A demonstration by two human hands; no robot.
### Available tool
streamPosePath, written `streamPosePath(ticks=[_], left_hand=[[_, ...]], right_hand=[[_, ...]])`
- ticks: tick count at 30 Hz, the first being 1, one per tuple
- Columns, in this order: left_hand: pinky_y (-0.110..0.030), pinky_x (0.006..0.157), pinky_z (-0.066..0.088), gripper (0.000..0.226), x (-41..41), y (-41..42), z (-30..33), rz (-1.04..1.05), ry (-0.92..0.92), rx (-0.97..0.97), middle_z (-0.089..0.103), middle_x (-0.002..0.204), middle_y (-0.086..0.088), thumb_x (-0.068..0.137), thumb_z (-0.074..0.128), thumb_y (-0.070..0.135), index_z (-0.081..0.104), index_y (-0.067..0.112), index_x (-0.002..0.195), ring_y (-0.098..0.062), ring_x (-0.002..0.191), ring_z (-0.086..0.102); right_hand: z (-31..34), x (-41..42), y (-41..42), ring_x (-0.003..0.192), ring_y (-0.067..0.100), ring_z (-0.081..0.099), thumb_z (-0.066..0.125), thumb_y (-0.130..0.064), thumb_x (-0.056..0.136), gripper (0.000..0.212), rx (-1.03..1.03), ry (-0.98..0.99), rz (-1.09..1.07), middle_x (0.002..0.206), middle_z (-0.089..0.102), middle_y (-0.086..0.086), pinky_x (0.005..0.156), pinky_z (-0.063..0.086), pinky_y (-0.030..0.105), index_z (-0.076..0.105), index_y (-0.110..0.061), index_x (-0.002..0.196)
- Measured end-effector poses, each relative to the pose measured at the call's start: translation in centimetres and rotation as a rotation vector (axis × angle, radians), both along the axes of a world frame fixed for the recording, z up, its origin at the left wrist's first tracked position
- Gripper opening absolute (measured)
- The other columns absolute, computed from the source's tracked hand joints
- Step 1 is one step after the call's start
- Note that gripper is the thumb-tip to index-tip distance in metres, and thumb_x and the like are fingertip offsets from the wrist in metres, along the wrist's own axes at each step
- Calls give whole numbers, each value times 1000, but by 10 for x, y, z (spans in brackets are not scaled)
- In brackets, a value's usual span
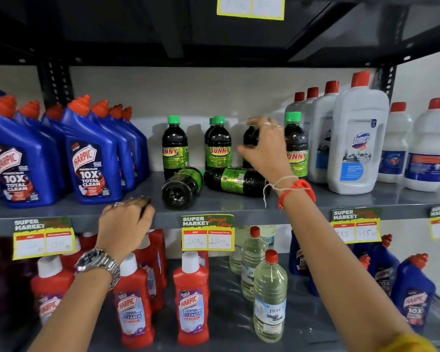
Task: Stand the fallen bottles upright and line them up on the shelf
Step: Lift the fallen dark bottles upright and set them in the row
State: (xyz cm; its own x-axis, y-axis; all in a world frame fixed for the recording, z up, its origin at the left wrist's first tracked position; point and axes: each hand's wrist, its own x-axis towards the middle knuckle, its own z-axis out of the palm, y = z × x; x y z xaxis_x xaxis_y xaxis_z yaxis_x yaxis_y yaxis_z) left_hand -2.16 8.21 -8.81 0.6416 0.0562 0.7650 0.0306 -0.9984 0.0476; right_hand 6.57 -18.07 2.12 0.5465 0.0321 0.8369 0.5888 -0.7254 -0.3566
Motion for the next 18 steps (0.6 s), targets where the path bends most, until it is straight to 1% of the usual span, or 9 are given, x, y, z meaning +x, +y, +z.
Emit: streamPosePath(ticks=[2,3,4,6,8,12,14,16,18], left_hand=[[-36,67,44,55,1,1,0,12,2,0,72,93,-12,81,24,38,68,11,101,-27,75,66],[-36,67,43,55,2,1,0,15,6,-2,72,94,-11,81,23,38,68,11,101,-27,76,66],[-36,68,43,56,2,1,0,19,9,-4,72,94,-11,81,23,39,68,12,100,-27,76,66],[-37,69,43,56,2,1,0,24,10,-5,72,93,-11,81,23,40,68,12,98,-27,77,66],[-37,71,43,57,1,0,1,23,18,-15,72,93,-10,80,22,40,68,12,98,-27,77,66],[-37,73,43,57,0,-1,1,28,28,-27,72,93,-9,80,22,40,69,13,98,-26,77,66],[-37,71,43,56,0,-1,1,28,34,-28,72,90,-9,81,22,40,69,13,96,-25,75,65],[-36,70,43,54,0,-1,1,25,35,-26,73,87,-7,81,23,39,69,13,94,-24,72,65],[-36,70,43,53,0,0,0,27,34,-26,73,86,-7,82,24,38,69,13,93,-24,71,65]], right_hand=[[4,14,9,116,32,49,75,-39,70,66,-315,237,-39,121,55,14,98,43,37,50,-5,121],[5,18,13,116,33,50,75,-44,70,71,-440,370,-62,122,55,15,96,44,39,49,-2,121],[3,21,16,116,32,51,75,-47,69,76,-526,501,-76,125,55,15,94,45,38,47,-2,123],[-3,25,22,118,31,53,76,-47,68,82,-601,679,-88,132,54,12,94,46,36,44,-6,130],[-10,28,27,118,29,55,78,-46,66,83,-624,726,-129,133,55,9,91,47,35,44,-10,133],[-13,31,32,111,27,58,82,-43,58,82,-585,676,-238,124,58,6,79,47,33,47,-14,127],[-12,33,32,109,27,59,84,-40,54,83,-539,677,-225,122,58,6,74,47,32,48,-13,125],[-11,33,30,107,28,59,85,-38,52,82,-500,693,-200,118,58,7,76,50,34,48,-13,121],[-10,35,27,99,27,58,86,-36,51,74,-419,686,-165,108,58,6,76,51,34,49,-12,109]])
